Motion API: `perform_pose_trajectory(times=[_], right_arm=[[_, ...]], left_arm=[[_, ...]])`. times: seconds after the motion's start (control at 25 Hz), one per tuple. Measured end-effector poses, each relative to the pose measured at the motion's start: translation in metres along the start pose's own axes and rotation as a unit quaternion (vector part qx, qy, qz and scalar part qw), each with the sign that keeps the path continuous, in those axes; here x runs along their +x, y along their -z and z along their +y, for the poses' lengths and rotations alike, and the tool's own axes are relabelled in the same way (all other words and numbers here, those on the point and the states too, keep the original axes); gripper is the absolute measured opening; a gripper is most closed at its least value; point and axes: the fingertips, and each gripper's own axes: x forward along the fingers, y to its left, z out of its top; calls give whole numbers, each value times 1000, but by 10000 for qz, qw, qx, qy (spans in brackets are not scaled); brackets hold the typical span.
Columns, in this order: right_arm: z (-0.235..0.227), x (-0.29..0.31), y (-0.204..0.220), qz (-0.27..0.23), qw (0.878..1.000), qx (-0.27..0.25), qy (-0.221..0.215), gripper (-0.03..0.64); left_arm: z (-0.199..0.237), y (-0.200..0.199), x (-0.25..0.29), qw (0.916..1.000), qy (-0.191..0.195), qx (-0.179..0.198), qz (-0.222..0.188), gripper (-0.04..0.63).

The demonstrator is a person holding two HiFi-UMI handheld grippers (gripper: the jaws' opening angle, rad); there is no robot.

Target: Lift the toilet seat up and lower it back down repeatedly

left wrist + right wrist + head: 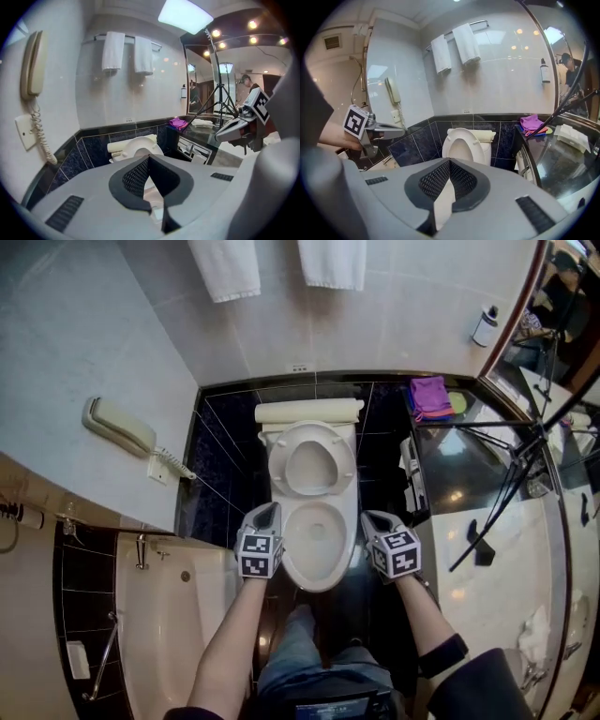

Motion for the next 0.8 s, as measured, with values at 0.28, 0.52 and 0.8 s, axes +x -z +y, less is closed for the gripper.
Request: perform_pose_trajectory(times=[0.28,0.52,0.8], right_arm=[[-3,-75,9,-34,9995,-234,206,15],[-20,-128,22,-134,9988,-135,456,15],[-37,-168,41,-114,9968,-202,770,14]], left_arm=[[-13,-12,-95,9995,-214,-44,-231,-8],[-14,0,-154,9988,-329,-101,-347,-8],[-16,22,-188,9980,-491,-247,-320,-8]])
